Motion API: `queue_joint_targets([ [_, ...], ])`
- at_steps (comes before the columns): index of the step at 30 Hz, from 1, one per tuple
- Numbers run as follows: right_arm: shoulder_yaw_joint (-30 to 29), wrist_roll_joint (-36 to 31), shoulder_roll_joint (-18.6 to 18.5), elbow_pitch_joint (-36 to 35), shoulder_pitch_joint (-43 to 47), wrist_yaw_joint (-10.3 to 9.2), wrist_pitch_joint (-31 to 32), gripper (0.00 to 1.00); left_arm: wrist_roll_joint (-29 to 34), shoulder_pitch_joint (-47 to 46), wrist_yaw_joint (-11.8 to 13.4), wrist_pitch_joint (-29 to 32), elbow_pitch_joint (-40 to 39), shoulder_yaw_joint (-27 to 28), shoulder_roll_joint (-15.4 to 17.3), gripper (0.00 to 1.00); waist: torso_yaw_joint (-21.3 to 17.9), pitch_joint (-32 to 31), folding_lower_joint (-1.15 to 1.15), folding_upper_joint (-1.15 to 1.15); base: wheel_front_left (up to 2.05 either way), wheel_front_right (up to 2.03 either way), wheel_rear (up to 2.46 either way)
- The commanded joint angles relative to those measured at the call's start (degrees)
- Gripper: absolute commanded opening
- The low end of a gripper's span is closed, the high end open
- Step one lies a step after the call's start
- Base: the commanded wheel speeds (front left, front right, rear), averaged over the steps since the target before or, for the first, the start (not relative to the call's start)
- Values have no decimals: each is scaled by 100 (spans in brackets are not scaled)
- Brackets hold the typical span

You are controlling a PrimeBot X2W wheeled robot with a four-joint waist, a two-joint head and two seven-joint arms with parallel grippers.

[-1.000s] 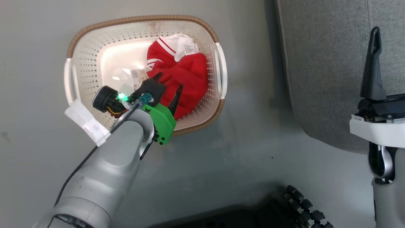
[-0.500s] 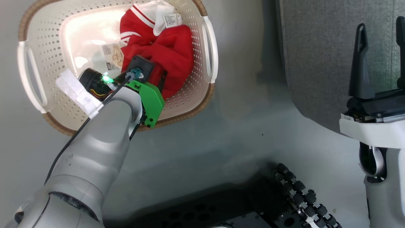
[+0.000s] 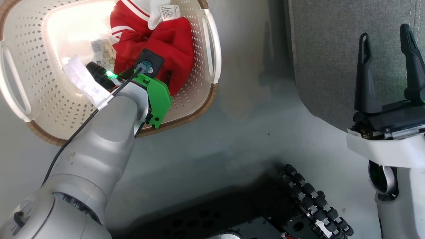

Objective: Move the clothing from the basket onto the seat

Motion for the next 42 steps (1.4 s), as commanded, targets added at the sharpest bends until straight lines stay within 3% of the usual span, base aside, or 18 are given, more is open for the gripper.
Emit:
queue_joint_targets([
  [1, 13, 10, 18, -71, 88, -2, -17, 100, -75, -113, -6, 82, 41, -43, 26, 100, -37, 22, 0, 0, 0, 0, 0],
  [14, 87, -120, 12, -553, 526, -2, -17, 100, -104, -271, 285, 776, 86, -162, 73, 100, -120, 55, 0, 0, 0, 0, 0],
  [23, 125, -206, -51, -685, 661, -2, -17, 100, -14, -196, 525, 1645, 90, -374, 142, 100, -57, 75, 0, 0, 0, 0, 0],
  [31, 114, -237, -95, -732, 737, -2, -17, 100, -182, -263, 480, 1520, 86, -286, 81, 100, -28, 96, 0, 0, 0, 0, 0],
  [32, 120, -242, -97, -733, 734, -2, -17, 100, -205, -272, 456, 1519, 85, -274, 75, 42, -26, 100, 0, 0, 0, 0, 0],
  [33, 127, -248, -100, -733, 727, -2, -17, 100, -229, -291, 433, 1462, 86, -273, 67, 0, -23, 105, 0, 0, 0, 0, 0],
  [42, 148, -248, -117, -660, 528, -2, -17, 100, -381, -292, 416, 1139, 85, -245, 41, 0, -8, 69, 0, 0, 0, 0, 0],
])
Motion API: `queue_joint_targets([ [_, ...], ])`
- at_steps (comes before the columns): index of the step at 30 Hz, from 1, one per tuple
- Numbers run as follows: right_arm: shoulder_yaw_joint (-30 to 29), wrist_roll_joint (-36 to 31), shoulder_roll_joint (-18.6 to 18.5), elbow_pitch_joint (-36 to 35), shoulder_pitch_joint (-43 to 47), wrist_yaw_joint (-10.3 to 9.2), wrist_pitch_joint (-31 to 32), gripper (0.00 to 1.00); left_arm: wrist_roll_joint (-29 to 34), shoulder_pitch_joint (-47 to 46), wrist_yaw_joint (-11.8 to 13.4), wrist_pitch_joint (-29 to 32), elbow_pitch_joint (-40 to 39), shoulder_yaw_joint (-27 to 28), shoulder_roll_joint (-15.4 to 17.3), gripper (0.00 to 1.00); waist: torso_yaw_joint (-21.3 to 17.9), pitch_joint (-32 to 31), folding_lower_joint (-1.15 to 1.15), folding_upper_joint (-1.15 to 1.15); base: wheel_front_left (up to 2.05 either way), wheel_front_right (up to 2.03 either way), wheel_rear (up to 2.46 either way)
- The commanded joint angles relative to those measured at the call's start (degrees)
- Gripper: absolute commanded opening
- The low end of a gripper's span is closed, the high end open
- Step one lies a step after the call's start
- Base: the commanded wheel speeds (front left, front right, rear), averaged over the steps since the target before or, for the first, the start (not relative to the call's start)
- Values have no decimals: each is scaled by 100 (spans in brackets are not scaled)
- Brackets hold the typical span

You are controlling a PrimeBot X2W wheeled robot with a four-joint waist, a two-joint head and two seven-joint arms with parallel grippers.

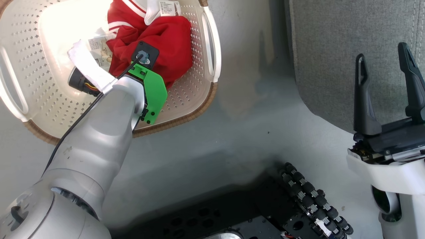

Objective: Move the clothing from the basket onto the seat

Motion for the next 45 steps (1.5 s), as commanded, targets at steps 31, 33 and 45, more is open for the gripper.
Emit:
queue_joint_targets([
  [31, 700, 331, -101, 1890, -522, -2, -17, 100, -926, 1963, -367, -1912, -2, 427, 148, 0, 390, -3623, 0, 0, 0, 0, 0],
  [33, 734, 351, -121, 2000, -413, -2, -17, 100, -1041, 2122, -385, -1998, -13, 527, 137, 0, 468, -3895, 0, 0, 0, 0, 0],
  [45, 853, 529, -205, 2544, 422, -2, -17, 100, -851, 3127, -71, -2084, -1625, 1529, 526, 0, 860, -5430, 0, 0, 0, 0, 0],
])
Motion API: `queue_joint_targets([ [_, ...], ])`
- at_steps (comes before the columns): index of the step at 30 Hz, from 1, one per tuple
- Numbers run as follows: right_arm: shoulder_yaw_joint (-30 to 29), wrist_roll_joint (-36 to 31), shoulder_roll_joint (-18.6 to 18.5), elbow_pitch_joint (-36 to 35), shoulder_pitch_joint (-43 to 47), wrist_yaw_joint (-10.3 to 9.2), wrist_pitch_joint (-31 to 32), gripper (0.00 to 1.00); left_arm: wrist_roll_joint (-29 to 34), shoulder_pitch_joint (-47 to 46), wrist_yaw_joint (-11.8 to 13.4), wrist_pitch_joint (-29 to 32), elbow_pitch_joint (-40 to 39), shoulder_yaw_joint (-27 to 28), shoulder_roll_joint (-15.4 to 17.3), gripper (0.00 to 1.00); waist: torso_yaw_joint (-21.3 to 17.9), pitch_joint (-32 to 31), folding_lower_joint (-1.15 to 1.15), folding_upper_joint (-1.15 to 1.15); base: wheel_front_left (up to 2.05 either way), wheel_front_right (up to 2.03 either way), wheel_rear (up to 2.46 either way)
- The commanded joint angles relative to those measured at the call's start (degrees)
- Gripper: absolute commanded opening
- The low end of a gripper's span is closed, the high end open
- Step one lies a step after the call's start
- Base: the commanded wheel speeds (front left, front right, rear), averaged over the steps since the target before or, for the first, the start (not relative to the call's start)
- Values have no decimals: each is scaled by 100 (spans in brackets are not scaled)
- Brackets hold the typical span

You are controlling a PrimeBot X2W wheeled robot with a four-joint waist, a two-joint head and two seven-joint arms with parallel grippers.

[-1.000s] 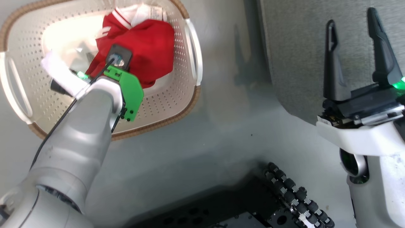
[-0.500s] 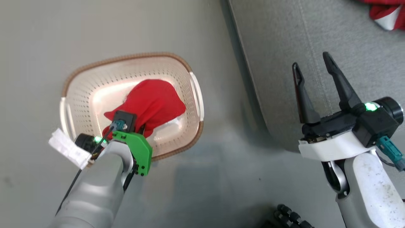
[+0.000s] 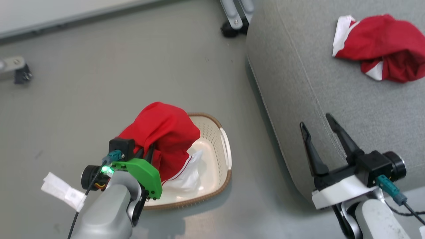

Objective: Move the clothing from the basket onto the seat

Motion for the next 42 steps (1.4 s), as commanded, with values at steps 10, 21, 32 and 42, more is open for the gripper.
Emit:
queue_joint_targets([
  [10, 109, 116, 127, 200, 690, -2, -17, 100, 884, 1339, 190, -16, -1877, 1550, 81, 0, 595, -1651, 1, 0, 0, 0, 0],
  [21, 103, 131, 165, 171, 880, -2, -17, 100, 1594, 2265, -77, -17, -3758, 3050, -322, 0, 703, -1947, 1, 0, 0, 0, 0],
  [32, 61, 106, 185, 125, 914, -2, -17, 100, 1727, 2596, -325, -17, -5324, 3265, -509, 0, 835, -1978, 1, 0, 0, 0, 0],
  [42, 102, 112, 179, 125, 875, -2, -17, 100, 1409, 2530, -354, -11, -6038, 2372, -509, 0, 844, -1952, 1, 0, 0, 0, 0],
])
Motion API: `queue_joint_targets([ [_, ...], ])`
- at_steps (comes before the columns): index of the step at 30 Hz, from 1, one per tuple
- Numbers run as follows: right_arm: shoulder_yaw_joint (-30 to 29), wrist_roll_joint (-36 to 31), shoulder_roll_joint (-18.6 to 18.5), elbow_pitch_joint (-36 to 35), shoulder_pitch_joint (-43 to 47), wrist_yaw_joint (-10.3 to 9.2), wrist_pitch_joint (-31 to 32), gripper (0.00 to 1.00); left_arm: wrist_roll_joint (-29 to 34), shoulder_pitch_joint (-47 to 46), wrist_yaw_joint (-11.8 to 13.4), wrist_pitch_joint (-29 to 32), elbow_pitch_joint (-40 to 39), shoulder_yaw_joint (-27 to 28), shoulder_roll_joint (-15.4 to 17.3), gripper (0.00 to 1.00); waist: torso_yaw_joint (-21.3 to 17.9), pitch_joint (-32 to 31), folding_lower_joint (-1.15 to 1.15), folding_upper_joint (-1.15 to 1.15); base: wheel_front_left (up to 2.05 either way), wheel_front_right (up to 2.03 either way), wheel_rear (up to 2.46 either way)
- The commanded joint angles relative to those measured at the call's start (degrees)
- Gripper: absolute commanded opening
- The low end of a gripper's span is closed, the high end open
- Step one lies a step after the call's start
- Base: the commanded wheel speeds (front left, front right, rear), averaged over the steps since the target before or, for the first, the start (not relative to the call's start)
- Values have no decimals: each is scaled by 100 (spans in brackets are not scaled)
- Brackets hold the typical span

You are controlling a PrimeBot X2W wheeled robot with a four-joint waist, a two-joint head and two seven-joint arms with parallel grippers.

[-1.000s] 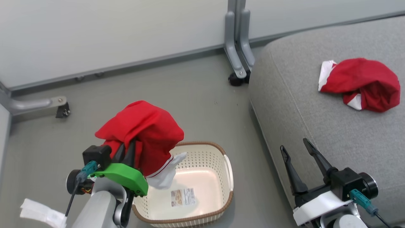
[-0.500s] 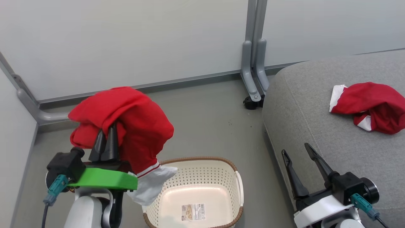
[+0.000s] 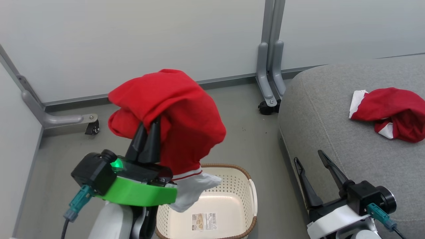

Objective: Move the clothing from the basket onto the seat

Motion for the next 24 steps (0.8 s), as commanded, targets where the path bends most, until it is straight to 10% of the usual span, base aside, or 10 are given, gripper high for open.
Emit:
queue_joint_targets([
  [1, 19, 17, -13, -9, 12, -2, -16, 100, -52, -1, -19, -3, -63, -127, 8, 0, -11, 8, 0, 0, 0, 0, 0],
  [24, 82, 61, -66, 42, -93, -2, -17, 100, -554, -72, -18, -3, -290, -859, 99, 0, -184, 28, 0, 0, 0, 0, 0],
])
